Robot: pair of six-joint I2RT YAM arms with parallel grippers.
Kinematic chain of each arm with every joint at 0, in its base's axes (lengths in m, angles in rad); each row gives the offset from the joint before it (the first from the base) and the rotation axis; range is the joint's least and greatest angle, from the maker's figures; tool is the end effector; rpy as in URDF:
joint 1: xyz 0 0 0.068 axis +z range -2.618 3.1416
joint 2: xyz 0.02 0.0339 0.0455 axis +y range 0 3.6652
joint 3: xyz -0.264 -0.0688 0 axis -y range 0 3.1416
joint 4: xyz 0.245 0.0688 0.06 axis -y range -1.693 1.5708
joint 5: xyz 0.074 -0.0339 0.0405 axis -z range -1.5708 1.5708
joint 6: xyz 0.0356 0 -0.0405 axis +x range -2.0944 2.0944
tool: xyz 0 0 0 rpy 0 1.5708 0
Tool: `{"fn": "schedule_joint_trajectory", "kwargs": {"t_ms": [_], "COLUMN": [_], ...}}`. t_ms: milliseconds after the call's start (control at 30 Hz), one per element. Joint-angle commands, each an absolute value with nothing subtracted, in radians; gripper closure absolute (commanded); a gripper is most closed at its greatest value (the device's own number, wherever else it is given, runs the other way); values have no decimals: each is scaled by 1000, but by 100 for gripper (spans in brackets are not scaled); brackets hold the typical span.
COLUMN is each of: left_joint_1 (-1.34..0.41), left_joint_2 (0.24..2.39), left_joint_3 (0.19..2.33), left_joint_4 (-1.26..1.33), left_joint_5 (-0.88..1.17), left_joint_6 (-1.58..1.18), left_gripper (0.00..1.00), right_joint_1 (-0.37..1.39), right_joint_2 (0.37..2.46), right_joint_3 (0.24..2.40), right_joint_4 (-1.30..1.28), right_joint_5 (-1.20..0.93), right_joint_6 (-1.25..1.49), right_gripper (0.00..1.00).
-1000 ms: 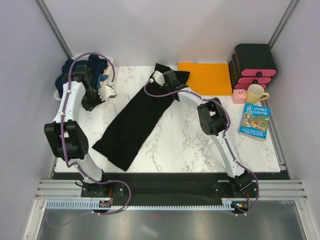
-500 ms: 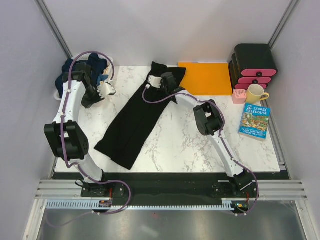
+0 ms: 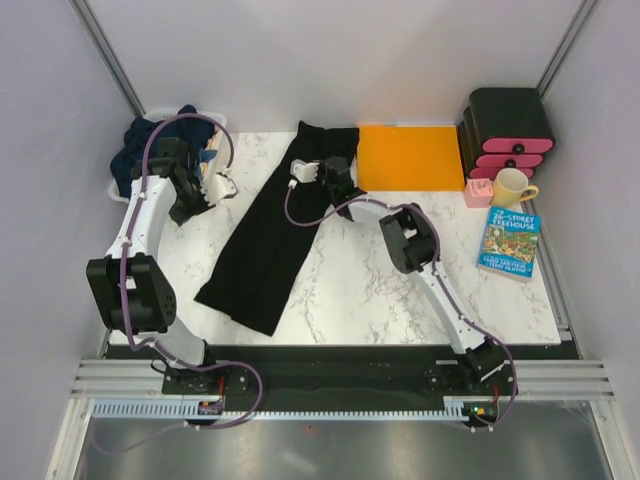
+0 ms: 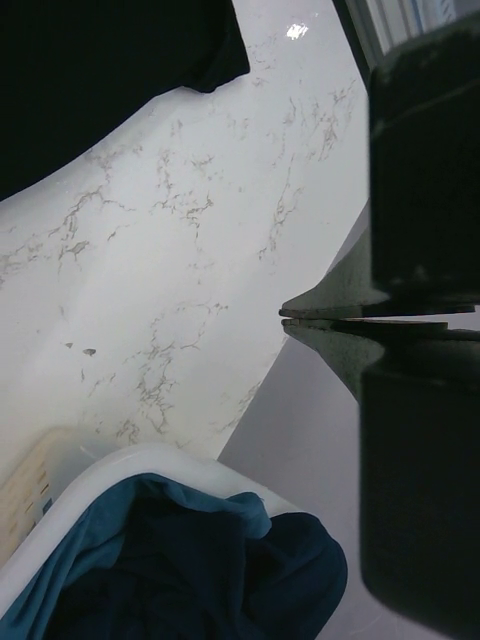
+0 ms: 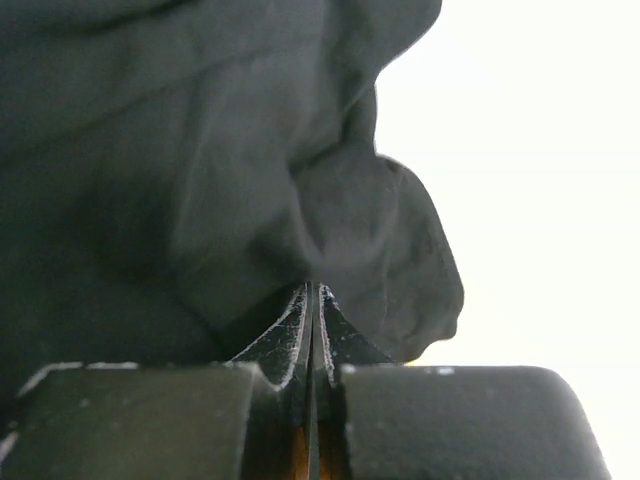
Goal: Fold and stack the t-shirts
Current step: Fold the tshirt
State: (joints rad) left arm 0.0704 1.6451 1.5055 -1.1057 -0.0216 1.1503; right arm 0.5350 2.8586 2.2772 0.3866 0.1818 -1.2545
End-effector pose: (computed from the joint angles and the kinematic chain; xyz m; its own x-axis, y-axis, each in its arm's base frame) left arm 0.3247 0.0237 0.2983 -0.4563 0.8828 -0.1119 0.8313 0.4678 0.3003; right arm 0.5351 0.3096 0.0817 0.2797 -0.9208 -0.2719 -0.2668 0.1975 -0.9433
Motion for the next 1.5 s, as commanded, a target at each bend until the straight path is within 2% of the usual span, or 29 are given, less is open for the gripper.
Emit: {"fn": "schedule_joint_trajectory", "kwargs": {"t_ms": [0,33,100,267,300,367,400,433,533,667,733,867,1200,1467], "left_joint_1": [67,67,67,68,67,69,68,71,96,144,182,268,440,462], "left_joint_2": [1554,1540,1534,1509,1503,1490,1486,1480,1468,1447,1443,1436,1376,1319], "left_joint_3": [1454,1434,1424,1407,1405,1399,1396,1394,1405,1405,1405,1407,1327,1296], "left_joint_4": [-987,-977,-960,-919,-911,-891,-882,-874,-844,-810,-793,-770,-666,-661], "left_joint_5": [35,40,44,83,89,91,94,84,97,127,149,210,337,348], "left_joint_6": [1109,1109,1101,1063,1057,1043,1037,1032,983,917,871,781,672,654], "left_gripper": [98,98,98,98,98,98,98,98,98,98,98,98,98,98], "right_joint_1": [546,554,560,574,575,580,581,581,600,678,725,796,992,1043], "right_joint_2": [2607,2574,2501,2369,2358,2301,2275,2249,2175,2134,2115,2132,2259,2378], "right_joint_3": [2016,1949,1916,1904,1917,1936,1939,1963,1962,1849,1760,1733,1908,1988], "right_joint_4": [644,691,715,640,615,452,364,101,-337,-589,-598,-591,-583,-580], "right_joint_5": [218,259,314,533,561,575,524,427,33,-194,-222,-238,-178,-201], "right_joint_6": [-1204,-1203,-1200,-1112,-1094,-990,-929,-794,-687,-721,-738,-747,-736,-742], "right_gripper": [81,76,72,72,73,83,99,100,100,100,100,100,100,100]}}
